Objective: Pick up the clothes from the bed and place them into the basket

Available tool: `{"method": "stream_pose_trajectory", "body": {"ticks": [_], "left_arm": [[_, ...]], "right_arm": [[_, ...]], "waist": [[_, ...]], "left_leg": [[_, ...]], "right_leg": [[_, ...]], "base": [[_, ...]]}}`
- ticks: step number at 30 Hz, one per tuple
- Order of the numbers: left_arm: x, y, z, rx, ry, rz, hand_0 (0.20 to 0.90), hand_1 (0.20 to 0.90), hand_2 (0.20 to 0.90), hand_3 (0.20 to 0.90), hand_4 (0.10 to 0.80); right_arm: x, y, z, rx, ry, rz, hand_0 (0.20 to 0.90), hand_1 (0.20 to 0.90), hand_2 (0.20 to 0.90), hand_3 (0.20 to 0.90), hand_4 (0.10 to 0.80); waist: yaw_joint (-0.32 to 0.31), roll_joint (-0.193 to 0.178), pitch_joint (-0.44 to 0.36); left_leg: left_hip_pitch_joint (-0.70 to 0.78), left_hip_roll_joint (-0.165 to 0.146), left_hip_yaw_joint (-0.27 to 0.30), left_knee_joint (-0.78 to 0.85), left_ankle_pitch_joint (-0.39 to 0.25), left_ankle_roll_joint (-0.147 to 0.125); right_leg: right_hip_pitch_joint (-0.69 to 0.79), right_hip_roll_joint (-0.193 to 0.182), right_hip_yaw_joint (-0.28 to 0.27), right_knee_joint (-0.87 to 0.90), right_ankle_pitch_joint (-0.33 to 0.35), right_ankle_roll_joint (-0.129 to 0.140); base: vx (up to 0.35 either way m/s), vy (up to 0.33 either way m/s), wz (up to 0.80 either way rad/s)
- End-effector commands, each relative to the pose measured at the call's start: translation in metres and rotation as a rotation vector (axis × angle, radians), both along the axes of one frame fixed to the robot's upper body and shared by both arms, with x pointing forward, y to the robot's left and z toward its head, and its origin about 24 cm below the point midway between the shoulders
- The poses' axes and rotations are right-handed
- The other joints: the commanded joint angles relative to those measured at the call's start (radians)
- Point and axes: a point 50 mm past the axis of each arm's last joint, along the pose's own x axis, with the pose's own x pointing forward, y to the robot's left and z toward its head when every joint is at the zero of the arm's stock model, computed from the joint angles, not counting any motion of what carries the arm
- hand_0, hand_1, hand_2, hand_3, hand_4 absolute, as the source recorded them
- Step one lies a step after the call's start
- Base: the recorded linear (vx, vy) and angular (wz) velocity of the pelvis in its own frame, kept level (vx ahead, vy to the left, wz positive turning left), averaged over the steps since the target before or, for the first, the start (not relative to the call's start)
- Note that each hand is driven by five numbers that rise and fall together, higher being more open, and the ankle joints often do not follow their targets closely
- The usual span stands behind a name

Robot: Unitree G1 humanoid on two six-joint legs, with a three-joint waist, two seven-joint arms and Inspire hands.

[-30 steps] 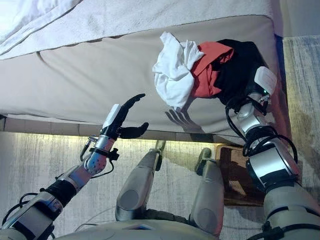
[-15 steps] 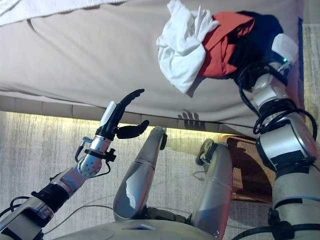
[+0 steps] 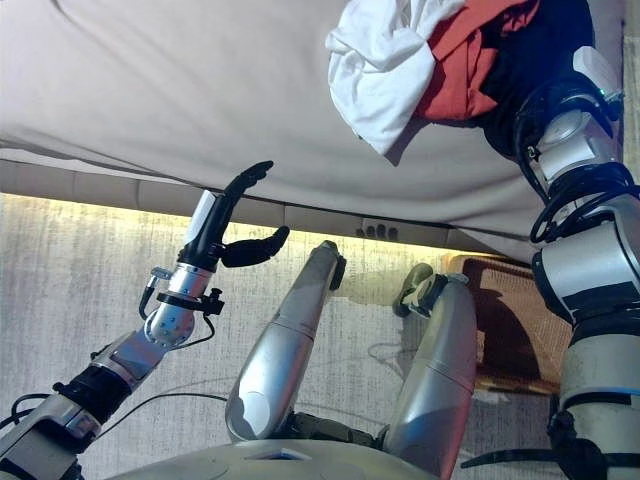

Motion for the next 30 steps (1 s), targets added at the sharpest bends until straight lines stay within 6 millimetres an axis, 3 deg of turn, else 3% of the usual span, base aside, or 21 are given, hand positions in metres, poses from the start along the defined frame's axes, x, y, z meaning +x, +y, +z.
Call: {"method": "stream_pose_trajectory", "body": {"ticks": [1, 13, 23, 27, 30], "left_arm": [[-0.014, 0.002, 0.028, -0.092, -0.145, -0.063, 0.9, 0.9, 0.9, 0.9, 0.8], [-0.023, 0.001, 0.017, -0.098, -0.096, -0.058, 0.9, 0.9, 0.9, 0.9, 0.8], [-0.018, -0.001, 0.0, -0.081, 0.026, -0.045, 0.9, 0.9, 0.9, 0.9, 0.8], [-0.013, 0.001, -0.013, -0.119, 0.121, -0.003, 0.9, 0.9, 0.9, 0.9, 0.8], [-0.01, 0.012, -0.038, -0.307, 0.279, 0.096, 0.9, 0.9, 0.9, 0.9, 0.8]], "right_arm": [[0.003, 0.005, -0.004, 0.052, -0.03, 0.042, 0.3, 0.3, 0.3, 0.2, 0.1], [-0.005, -0.005, 0.005, -0.022, -0.181, -0.025, 0.3, 0.3, 0.3, 0.2, 0.1], [-0.016, -0.022, -0.015, 0.02, -0.189, -0.043, 0.3, 0.3, 0.3, 0.2, 0.1], [-0.02, -0.026, -0.012, 0.008, -0.2, -0.01, 0.3, 0.3, 0.3, 0.2, 0.1], [-0.027, -0.032, -0.006, 0.009, -0.223, 0.011, 0.3, 0.3, 0.3, 0.2, 0.1]], "waist": [[0.038, 0.004, -0.046], [0.026, -0.029, -0.106], [-0.014, -0.085, -0.253], [-0.047, -0.103, -0.314], [-0.09, -0.115, -0.37]], "left_leg": [[0.042, -0.005, 0.037, -0.025, 0.027, 0.063], [0.249, 0.021, 0.03, -0.17, 0.05, 0.046], [0.573, 0.112, 0.069, -0.562, 0.155, 0.021], [0.719, 0.148, 0.121, -0.744, 0.19, -0.001], [0.847, 0.155, 0.161, -0.907, 0.215, -0.01]], "right_leg": [[0.063, 0.035, -0.079, -0.094, 0.088, -0.062], [0.279, 0.064, -0.083, -0.263, 0.111, -0.056], [0.657, 0.104, -0.121, -0.702, 0.21, -0.062], [0.788, 0.129, -0.107, -0.903, 0.261, -0.039], [0.881, 0.136, -0.065, -1.075, 0.325, -0.004]], "base": [[0.0, 0.0, 0.0], [0.04, -0.002, -0.02], [0.077, 0.016, -0.11], [0.084, 0.062, -0.27], [0.056, 0.078, -0.32]]}}
